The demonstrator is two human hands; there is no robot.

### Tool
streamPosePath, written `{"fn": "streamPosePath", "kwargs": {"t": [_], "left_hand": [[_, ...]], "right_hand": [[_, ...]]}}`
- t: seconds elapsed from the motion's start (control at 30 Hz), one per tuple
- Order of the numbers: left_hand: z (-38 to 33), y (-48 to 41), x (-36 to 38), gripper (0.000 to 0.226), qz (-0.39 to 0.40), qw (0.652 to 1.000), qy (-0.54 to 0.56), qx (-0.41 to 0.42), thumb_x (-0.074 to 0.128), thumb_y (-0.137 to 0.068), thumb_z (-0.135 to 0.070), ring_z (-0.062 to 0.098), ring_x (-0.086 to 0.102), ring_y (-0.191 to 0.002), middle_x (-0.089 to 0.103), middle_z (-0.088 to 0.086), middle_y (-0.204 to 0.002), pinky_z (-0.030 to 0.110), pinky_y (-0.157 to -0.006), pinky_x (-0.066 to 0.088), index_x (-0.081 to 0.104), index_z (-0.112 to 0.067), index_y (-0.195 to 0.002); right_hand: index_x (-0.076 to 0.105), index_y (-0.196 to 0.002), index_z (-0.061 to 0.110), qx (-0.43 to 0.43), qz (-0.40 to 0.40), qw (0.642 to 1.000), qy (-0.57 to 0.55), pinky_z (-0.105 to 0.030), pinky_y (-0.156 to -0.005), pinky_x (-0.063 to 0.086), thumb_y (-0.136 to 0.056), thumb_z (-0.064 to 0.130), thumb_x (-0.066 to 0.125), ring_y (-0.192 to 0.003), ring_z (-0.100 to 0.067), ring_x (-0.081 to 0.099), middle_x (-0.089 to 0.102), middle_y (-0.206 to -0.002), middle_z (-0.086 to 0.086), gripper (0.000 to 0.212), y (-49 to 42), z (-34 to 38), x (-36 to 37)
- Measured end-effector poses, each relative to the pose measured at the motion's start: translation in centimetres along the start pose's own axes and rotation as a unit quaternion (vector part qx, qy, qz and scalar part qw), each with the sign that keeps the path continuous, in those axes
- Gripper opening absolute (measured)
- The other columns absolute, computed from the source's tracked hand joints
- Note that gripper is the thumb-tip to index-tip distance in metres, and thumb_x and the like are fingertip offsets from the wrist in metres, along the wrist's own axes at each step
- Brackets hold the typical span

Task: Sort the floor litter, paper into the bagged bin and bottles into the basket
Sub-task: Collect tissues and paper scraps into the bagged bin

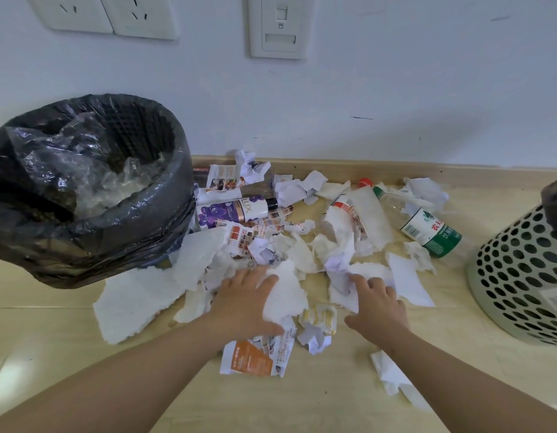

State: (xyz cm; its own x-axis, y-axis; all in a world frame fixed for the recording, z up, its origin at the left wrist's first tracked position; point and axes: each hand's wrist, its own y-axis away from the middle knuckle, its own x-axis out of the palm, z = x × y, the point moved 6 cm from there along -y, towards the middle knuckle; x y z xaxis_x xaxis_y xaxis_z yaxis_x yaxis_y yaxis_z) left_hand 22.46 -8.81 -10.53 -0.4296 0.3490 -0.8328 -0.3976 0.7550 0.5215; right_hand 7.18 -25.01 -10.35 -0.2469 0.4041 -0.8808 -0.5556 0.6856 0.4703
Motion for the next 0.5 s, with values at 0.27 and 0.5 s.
{"fn": "streamPosePath", "kwargs": {"t": [0.27,0.5], "left_hand": [[0.6,0.0,0.3,0.084,-0.025,0.998,0.031,-0.045,0.06,-0.077,-0.048,0.023,0.023,-0.138,0.021,-0.004,-0.152,0.045,-0.111,0.02,0.014,-0.031,-0.145],[1.4,0.7,-2.3,0.051,-0.005,0.929,0.363,-0.071,0.046,-0.088,-0.031,0.02,0.054,-0.083,0.054,0.001,-0.104,0.031,-0.074,0.046,0.033,-0.029,-0.137]], "right_hand": [[0.033,-0.13,0.028,-0.041,-0.016,0.998,0.043,-0.033,-0.101,0.035,-0.075,0.044,0.066,-0.132,-0.023,0.028,0.023,-0.143,0.003,0.066,0.7,-0.4,1.0],[0.036,-0.123,0.019,-0.085,-0.018,0.995,0.049,-0.032,-0.094,0.04,-0.084,0.038,0.052,-0.125,-0.018,0.034,0.037,-0.132,0.006,0.046,1.2,-0.2,0.4]]}}
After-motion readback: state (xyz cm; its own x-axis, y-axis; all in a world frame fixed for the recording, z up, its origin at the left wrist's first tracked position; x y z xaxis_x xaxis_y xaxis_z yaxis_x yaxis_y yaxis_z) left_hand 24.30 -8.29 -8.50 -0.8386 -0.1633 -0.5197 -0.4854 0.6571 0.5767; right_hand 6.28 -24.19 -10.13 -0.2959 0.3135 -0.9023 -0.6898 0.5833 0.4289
